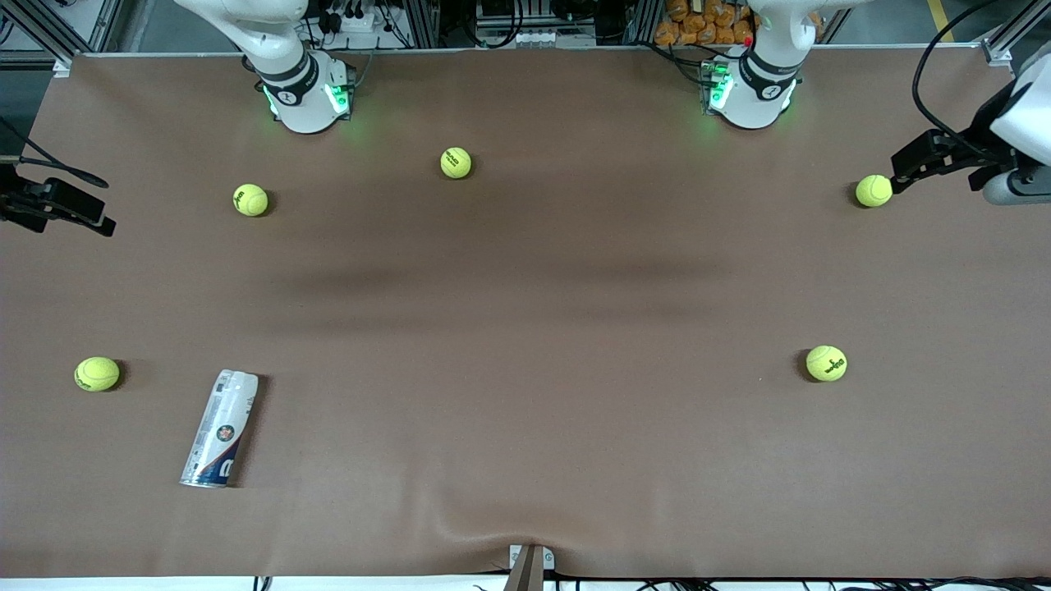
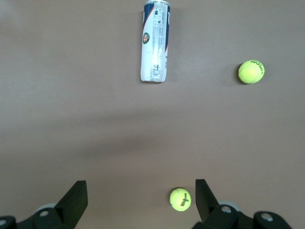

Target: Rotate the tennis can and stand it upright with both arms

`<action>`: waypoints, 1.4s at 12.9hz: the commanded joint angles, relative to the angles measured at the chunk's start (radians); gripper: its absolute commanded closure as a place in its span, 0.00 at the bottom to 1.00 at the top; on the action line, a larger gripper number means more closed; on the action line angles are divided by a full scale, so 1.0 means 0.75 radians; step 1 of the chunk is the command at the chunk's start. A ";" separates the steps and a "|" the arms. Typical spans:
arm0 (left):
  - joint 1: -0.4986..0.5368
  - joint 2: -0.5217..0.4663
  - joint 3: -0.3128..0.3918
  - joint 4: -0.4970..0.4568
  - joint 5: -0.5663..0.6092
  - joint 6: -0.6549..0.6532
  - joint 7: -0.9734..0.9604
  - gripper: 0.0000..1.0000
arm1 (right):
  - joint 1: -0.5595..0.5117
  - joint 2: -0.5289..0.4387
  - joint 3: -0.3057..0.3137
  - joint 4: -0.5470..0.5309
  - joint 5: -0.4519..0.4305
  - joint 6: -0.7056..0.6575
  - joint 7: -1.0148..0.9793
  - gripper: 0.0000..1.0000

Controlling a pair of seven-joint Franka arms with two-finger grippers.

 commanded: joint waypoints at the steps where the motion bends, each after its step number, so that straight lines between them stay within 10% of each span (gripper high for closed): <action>1: 0.000 -0.007 -0.003 0.031 0.032 -0.022 0.018 0.00 | -0.021 -0.045 0.024 -0.045 -0.037 0.014 -0.032 0.00; 11: 0.013 0.024 -0.003 0.055 0.012 -0.051 0.030 0.00 | -0.007 0.004 0.012 -0.023 -0.037 0.022 -0.028 0.00; 18: 0.013 0.028 -0.003 0.035 0.010 -0.038 0.028 0.00 | 0.051 0.468 0.016 0.041 -0.033 0.418 -0.030 0.00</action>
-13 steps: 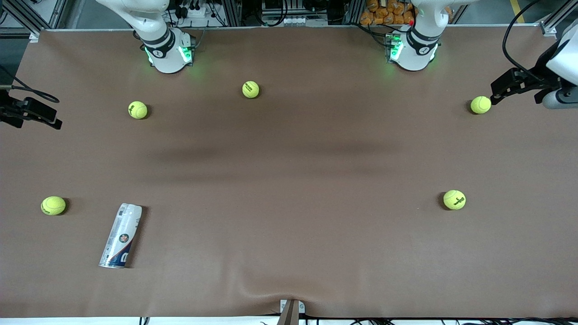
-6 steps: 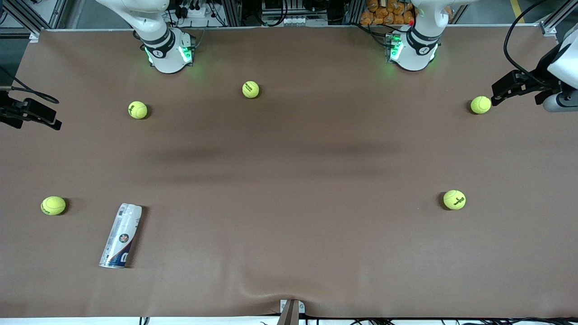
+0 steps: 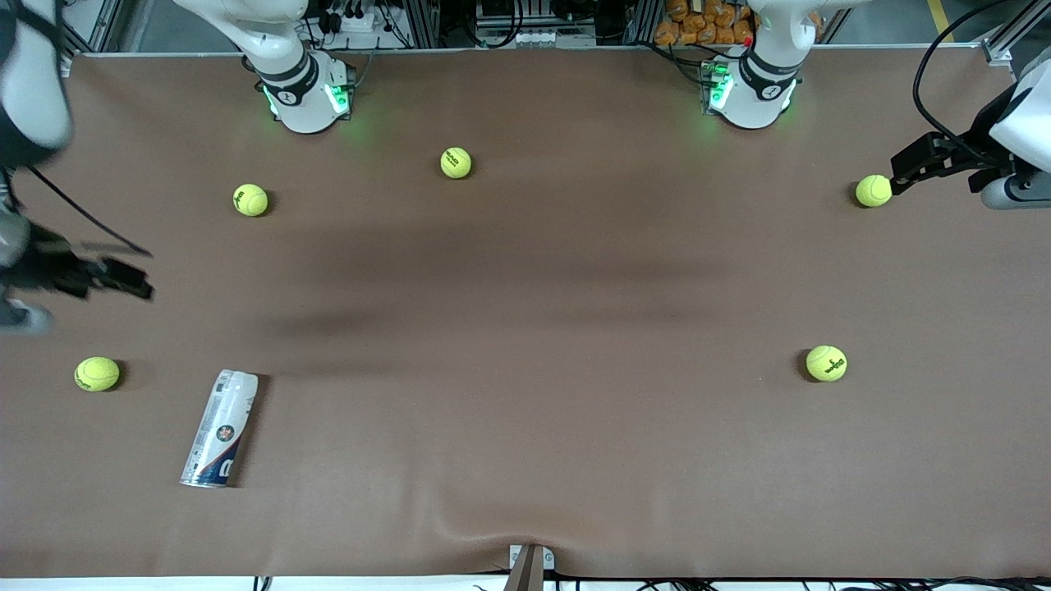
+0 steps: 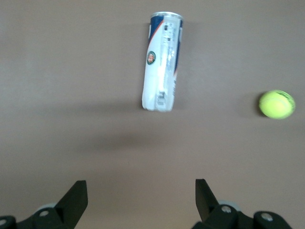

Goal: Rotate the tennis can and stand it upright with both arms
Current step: 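Reach the right gripper down to the lying tennis can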

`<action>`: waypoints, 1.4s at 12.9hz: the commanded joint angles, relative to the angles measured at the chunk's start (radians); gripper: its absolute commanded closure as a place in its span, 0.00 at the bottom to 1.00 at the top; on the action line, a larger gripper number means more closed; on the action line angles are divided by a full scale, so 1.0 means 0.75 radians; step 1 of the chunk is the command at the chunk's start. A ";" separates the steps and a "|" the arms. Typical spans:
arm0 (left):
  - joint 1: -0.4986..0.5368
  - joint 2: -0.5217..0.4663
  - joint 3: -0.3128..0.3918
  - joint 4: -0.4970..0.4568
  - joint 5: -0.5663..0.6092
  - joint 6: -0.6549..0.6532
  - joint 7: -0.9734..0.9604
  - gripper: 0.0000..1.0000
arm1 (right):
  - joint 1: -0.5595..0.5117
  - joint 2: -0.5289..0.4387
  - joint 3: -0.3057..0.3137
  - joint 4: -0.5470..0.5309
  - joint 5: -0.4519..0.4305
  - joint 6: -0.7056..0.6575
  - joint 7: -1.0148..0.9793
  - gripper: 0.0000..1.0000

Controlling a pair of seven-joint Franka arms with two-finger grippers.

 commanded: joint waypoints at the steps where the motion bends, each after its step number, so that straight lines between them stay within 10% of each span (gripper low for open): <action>1: 0.006 0.001 -0.005 -0.002 0.009 -0.006 0.020 0.00 | 0.038 0.223 0.005 0.080 -0.026 0.163 -0.006 0.00; 8: 0.000 0.012 -0.005 -0.012 0.011 0.023 0.016 0.00 | 0.038 0.644 -0.015 0.198 -0.171 0.603 -0.003 0.00; 18: 0.004 0.022 -0.005 -0.030 0.009 0.047 0.016 0.00 | 0.005 0.815 -0.032 0.206 -0.284 0.855 0.025 0.00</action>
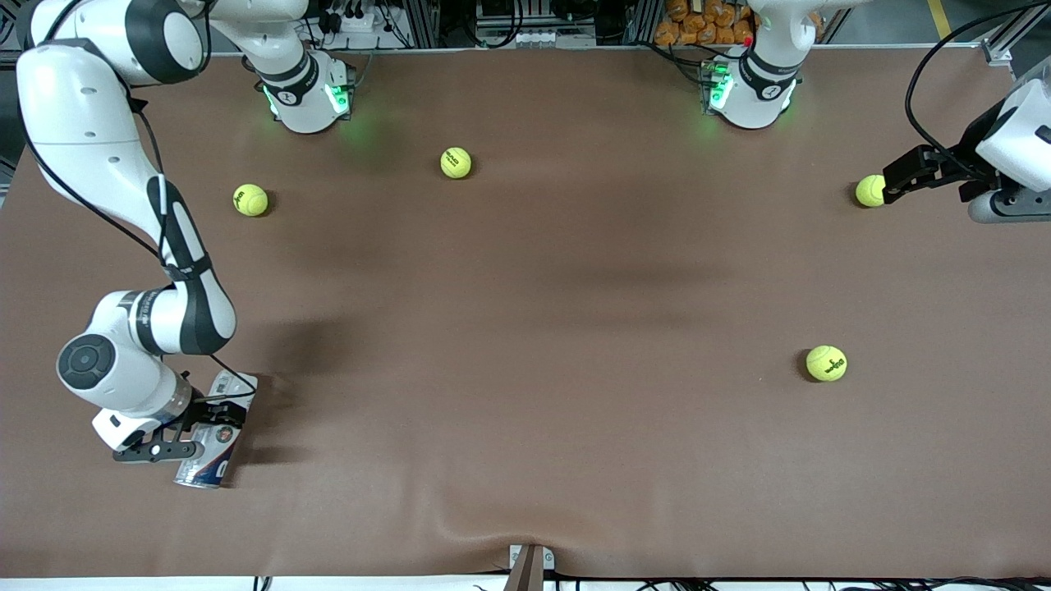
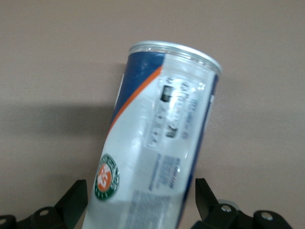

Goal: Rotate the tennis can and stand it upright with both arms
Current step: 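Reach the right gripper down to the lying tennis can, then close the right gripper around the tennis can body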

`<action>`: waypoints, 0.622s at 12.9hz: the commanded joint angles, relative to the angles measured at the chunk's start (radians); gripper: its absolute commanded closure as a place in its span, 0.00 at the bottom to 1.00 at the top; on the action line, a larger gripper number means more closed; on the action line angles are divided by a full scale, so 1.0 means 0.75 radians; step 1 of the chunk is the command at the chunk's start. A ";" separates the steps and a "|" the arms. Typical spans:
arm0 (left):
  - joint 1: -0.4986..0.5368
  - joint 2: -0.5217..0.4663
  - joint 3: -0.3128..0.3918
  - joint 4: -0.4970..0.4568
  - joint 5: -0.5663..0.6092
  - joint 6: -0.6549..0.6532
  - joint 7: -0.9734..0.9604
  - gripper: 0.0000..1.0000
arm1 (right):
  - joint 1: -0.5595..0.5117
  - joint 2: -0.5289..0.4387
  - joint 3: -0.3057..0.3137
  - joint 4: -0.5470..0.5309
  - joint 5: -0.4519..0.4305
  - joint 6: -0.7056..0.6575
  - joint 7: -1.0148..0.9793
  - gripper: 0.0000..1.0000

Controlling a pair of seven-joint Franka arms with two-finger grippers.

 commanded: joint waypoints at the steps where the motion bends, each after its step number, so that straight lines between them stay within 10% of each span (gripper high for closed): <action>1: 0.006 -0.001 -0.005 -0.007 0.011 0.019 0.016 0.00 | -0.028 0.041 0.016 0.040 -0.029 0.012 0.025 0.00; 8: 0.006 -0.010 -0.005 -0.023 0.009 0.017 0.016 0.00 | -0.026 0.060 0.016 0.030 -0.022 0.034 0.025 0.00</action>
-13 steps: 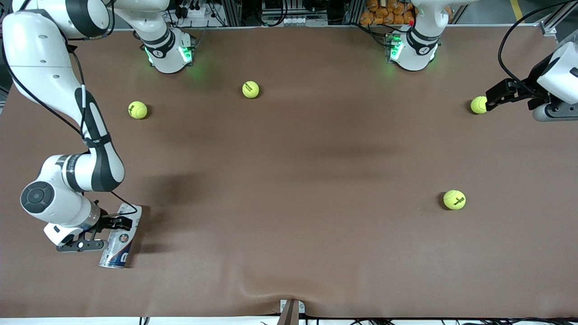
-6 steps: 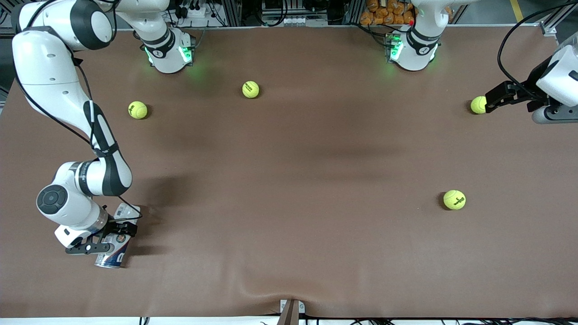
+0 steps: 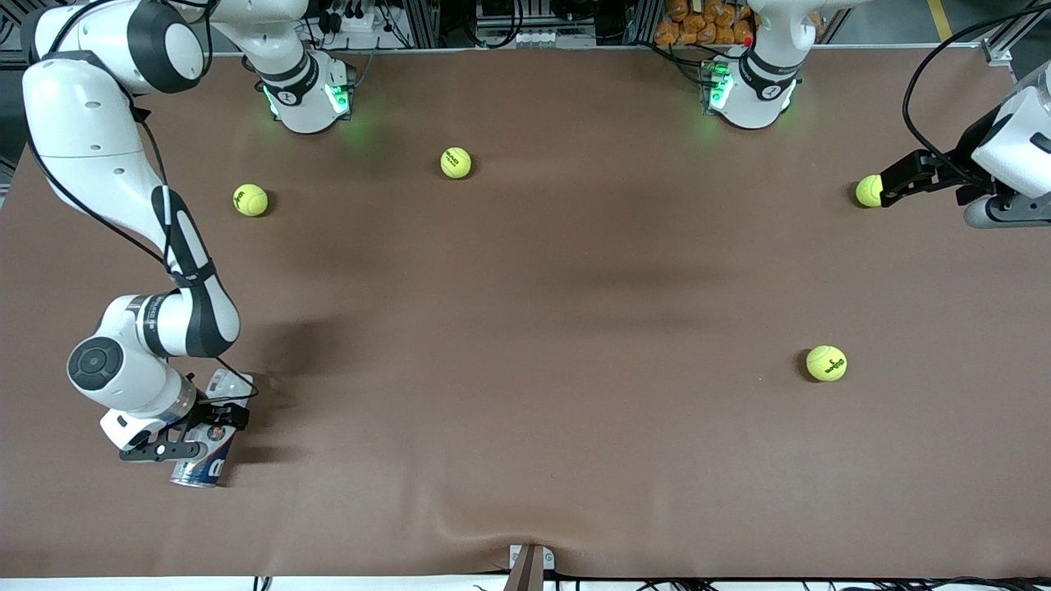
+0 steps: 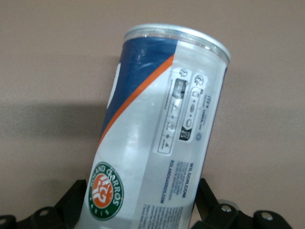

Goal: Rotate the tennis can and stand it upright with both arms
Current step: 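Close the right gripper around the tennis can body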

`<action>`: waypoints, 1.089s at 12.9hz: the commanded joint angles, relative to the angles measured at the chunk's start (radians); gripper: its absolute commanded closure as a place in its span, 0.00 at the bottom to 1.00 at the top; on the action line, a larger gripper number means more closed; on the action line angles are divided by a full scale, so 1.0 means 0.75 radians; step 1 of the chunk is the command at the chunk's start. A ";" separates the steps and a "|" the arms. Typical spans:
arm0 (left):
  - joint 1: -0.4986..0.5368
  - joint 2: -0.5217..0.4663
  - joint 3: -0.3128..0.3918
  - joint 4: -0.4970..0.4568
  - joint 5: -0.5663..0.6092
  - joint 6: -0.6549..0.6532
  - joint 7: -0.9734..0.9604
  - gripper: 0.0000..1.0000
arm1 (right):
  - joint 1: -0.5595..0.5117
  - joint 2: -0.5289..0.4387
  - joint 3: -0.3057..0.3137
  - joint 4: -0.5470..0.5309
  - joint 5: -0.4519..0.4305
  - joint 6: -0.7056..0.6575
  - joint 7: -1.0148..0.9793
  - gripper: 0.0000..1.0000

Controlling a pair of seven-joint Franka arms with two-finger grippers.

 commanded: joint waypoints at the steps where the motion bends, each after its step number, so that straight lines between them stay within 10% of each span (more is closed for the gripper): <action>1: 0.006 -0.015 -0.005 -0.016 0.011 0.013 0.016 0.00 | -0.017 0.032 0.016 0.027 -0.024 0.057 0.023 0.07; 3: 0.006 -0.015 -0.005 -0.020 0.011 0.013 0.016 0.00 | -0.015 0.036 0.016 0.027 -0.024 0.062 0.023 0.46; 14: 0.008 -0.013 -0.005 -0.018 0.011 0.015 0.016 0.00 | 0.136 -0.046 0.031 0.107 -0.039 0.047 -0.110 0.45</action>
